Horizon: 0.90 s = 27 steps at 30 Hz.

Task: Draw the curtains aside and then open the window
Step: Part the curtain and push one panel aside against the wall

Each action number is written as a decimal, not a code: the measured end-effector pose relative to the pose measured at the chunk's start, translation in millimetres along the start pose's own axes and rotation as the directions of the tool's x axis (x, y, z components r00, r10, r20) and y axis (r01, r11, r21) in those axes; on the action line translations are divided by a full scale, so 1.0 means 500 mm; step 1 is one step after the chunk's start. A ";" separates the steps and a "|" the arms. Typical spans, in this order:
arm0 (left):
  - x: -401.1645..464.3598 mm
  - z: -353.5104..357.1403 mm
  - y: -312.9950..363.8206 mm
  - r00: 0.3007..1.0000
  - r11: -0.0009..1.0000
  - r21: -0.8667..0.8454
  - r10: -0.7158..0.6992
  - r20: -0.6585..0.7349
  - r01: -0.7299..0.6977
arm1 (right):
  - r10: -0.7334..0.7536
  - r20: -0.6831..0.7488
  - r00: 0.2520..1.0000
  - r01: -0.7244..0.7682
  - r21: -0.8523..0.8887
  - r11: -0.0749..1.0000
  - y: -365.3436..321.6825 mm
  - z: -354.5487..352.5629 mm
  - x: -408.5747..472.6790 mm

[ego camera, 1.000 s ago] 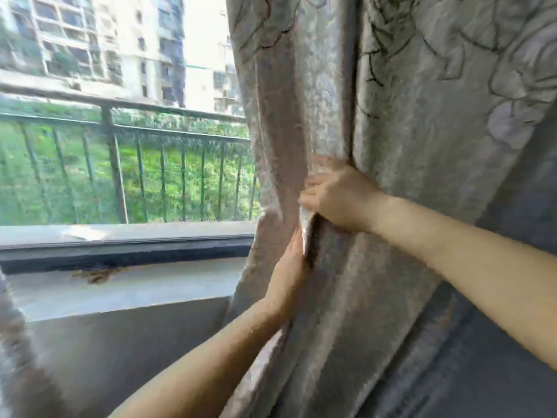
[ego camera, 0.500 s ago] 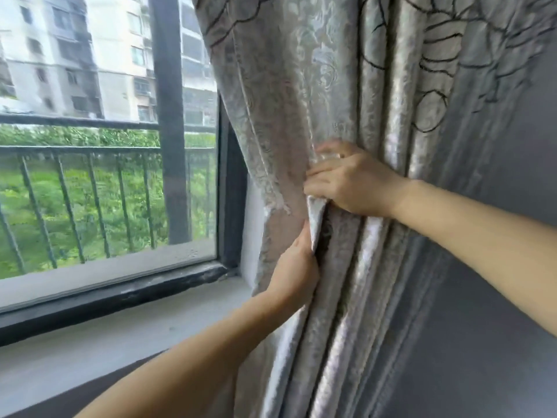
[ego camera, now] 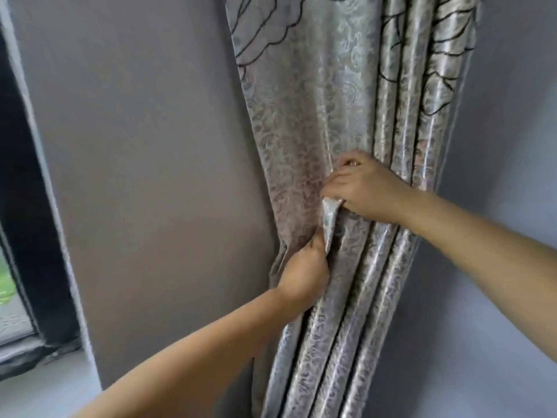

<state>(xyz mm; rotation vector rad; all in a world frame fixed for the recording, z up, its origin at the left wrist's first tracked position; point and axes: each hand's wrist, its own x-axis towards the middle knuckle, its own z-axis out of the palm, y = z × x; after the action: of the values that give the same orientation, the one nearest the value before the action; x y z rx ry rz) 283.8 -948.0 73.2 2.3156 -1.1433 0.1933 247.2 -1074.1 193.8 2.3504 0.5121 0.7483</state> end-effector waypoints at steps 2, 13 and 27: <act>0.044 0.039 0.048 0.998 0.995 -0.087 -0.052 0.018 0.053 | 0.027 0.060 0.998 -0.029 0.041 0.999 0.054 0.022 -0.039; 0.169 0.180 0.148 0.994 0.994 0.081 -0.077 0.071 0.072 | 0.277 0.378 0.884 -0.375 0.215 0.902 0.179 0.117 -0.153; -0.092 0.091 0.028 0.987 0.958 -0.252 -0.154 -0.038 0.139 | -0.064 0.358 0.931 0.041 0.072 0.997 -0.127 0.026 -0.106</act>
<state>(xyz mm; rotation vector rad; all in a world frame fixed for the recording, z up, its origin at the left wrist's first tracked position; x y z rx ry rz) 239.1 -947.1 24.1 2.1455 -0.9066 0.0563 203.9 -1060.1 123.7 2.4457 0.4390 0.2655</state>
